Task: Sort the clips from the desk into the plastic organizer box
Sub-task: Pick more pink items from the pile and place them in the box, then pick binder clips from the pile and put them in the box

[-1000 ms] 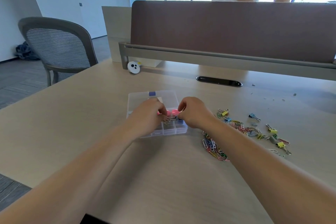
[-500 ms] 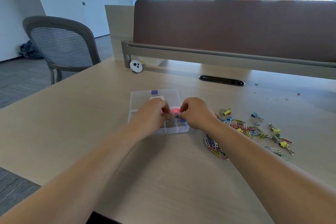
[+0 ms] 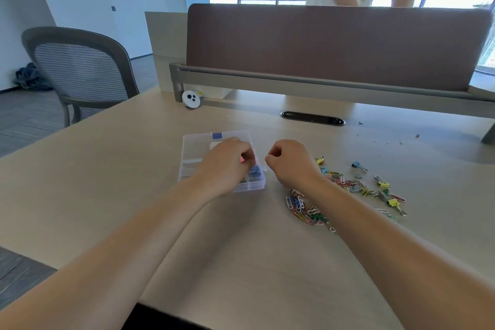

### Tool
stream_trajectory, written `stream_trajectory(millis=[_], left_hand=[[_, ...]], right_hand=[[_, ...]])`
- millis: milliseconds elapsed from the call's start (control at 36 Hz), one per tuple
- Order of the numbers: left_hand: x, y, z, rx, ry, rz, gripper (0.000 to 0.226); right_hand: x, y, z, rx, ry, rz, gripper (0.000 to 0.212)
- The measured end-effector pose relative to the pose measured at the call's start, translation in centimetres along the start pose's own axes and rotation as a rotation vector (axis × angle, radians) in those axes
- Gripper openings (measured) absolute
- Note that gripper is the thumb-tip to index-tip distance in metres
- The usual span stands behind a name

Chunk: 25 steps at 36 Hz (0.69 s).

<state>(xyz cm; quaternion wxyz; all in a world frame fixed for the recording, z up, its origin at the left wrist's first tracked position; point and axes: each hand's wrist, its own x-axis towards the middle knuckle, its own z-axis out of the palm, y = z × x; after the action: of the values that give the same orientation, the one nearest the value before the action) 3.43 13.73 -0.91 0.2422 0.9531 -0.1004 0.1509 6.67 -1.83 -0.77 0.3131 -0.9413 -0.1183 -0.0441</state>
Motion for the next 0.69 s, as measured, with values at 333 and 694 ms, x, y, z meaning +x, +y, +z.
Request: stream_trajectory(millis=[333, 694], left_hand=[[0.3, 8.8, 3.1, -0.066, -0.119, 0.16, 0.013], [2.3, 11.9, 8.4, 0.088, -0.212, 0.202, 0.033]], right_hand=[[-5.2, 6.5, -7.3, -0.091, 0.074, 0.089, 0.015], [-5.4, 12.0, -9.1, -0.124, -0.005, 0.15, 0.011]])
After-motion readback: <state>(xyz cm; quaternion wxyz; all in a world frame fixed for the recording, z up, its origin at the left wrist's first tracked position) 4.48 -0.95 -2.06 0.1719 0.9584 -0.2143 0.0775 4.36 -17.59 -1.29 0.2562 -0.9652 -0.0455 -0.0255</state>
